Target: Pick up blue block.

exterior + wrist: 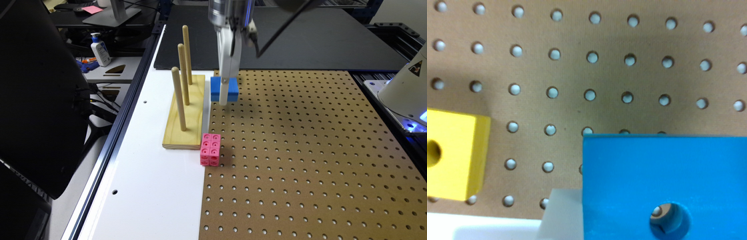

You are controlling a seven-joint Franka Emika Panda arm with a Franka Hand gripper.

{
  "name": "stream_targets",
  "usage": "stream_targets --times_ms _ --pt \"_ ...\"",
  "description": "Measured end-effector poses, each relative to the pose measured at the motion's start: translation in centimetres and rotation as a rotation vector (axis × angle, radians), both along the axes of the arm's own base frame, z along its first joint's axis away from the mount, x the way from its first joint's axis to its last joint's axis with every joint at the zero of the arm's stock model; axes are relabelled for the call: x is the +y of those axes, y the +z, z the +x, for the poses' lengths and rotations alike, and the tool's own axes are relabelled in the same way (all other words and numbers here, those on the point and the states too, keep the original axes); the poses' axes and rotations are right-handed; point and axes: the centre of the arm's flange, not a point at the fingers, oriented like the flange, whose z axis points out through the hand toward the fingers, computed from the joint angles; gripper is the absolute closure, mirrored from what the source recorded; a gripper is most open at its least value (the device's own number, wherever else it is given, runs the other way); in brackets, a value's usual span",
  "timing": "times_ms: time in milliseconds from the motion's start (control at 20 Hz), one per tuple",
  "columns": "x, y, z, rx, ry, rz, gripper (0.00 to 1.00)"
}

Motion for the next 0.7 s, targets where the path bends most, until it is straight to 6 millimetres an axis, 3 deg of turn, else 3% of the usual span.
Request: stream_targets --times_ms 250,500,700 --pt "0.0 3.9 -0.3 -0.001 0.001 -0.005 1.0" --pt "0.0 5.0 -0.4 -0.007 0.001 -0.006 1.0" --pt "0.0 7.4 -0.8 -0.011 0.001 -0.009 1.0"
